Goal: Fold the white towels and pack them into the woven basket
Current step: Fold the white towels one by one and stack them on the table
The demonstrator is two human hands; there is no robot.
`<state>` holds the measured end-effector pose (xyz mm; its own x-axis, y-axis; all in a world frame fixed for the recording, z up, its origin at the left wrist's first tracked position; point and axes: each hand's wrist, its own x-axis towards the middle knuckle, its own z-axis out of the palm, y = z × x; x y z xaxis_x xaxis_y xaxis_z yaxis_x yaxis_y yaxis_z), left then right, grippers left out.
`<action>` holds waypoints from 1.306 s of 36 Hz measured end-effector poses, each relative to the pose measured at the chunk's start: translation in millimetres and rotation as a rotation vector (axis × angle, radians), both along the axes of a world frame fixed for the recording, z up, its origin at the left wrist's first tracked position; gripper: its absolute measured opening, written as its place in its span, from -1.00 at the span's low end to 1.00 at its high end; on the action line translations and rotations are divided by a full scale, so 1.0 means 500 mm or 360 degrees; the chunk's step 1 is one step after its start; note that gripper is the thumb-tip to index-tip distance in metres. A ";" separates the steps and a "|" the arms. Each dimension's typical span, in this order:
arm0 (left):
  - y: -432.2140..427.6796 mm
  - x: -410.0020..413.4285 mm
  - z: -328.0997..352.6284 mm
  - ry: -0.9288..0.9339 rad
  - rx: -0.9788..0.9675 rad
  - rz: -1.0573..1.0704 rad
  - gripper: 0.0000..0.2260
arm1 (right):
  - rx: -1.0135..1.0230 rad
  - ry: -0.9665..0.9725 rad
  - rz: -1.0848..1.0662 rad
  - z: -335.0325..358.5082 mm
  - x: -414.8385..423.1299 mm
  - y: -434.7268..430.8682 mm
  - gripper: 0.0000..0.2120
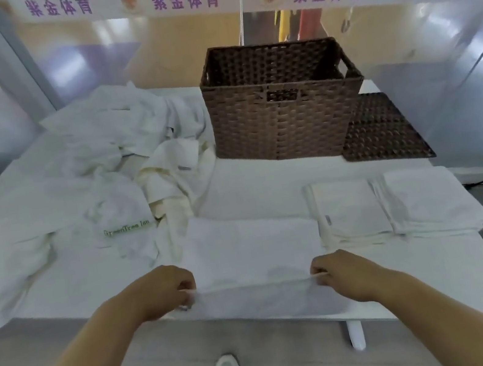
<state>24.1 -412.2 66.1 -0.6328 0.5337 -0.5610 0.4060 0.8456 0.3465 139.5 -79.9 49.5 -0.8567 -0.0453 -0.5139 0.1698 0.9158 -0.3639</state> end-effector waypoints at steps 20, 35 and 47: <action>0.143 -0.272 -0.145 0.0288 0.0078 0.0138 -0.85 | 0.0307 -0.0001 -0.0486 -0.076 -0.261 0.024 -0.80; 0.174 -0.351 -0.243 0.0392 -0.0069 -0.0061 -0.80 | 0.0511 -0.0098 -0.0573 -0.165 -0.333 0.033 -0.77; 0.188 -0.365 -0.235 0.0378 -0.0124 -0.0167 -0.85 | 0.0626 0.0058 -0.0505 -0.203 -0.335 0.028 -0.79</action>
